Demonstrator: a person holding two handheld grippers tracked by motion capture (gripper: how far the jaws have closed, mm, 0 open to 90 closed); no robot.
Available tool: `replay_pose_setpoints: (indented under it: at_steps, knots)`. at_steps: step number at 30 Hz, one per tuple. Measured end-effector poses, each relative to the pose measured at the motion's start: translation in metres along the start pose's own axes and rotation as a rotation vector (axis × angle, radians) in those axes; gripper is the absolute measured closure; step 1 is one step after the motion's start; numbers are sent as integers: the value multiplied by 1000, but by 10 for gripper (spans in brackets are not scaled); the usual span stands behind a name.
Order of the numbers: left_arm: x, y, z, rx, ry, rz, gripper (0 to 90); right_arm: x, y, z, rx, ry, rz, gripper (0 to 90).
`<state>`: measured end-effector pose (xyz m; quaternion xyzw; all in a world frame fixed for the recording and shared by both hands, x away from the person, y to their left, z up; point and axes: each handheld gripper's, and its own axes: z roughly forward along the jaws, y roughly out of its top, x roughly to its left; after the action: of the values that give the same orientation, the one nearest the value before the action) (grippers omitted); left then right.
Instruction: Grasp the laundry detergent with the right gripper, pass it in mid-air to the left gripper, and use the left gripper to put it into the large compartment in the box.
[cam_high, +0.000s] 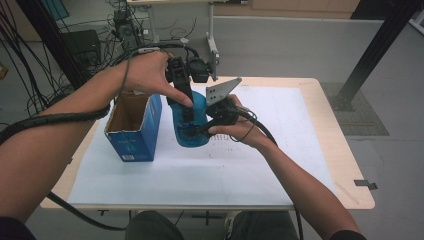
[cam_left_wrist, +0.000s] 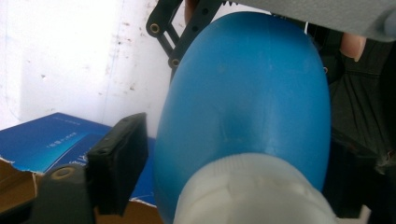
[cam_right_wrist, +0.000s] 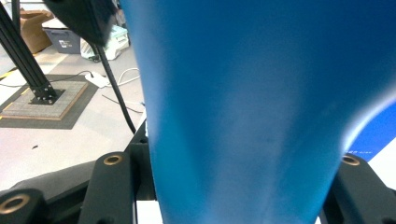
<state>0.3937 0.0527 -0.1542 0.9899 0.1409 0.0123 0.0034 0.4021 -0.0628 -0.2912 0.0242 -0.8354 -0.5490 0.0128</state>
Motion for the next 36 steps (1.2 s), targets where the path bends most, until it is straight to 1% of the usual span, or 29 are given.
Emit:
replay_pose_setpoints:
  at_steps: [2,7,9,14,16,19,29,36]
  knots:
    - [0,0,0,1,2,2,251,0,0,0,0,1,-1,435]
    - [0,-1,-1,-6,-18,6,318,0,0,0,-4,4,-2,435]
    - [0,0,-2,-6,-20,8,355,0,0,0,-5,4,0,435]
    - [-1,0,-1,1,-15,10,360,0,0,0,-4,4,-3,434]
    - [-1,0,0,10,-15,12,361,0,-1,1,-3,4,-4,433]
    - [-2,0,1,15,-11,17,363,0,-2,2,0,-1,-13,433]
    - [-2,1,1,9,-1,28,365,-1,-3,2,-3,-10,-17,430]
    - [-3,2,2,26,2,32,365,1,-3,3,-4,-11,-4,428]
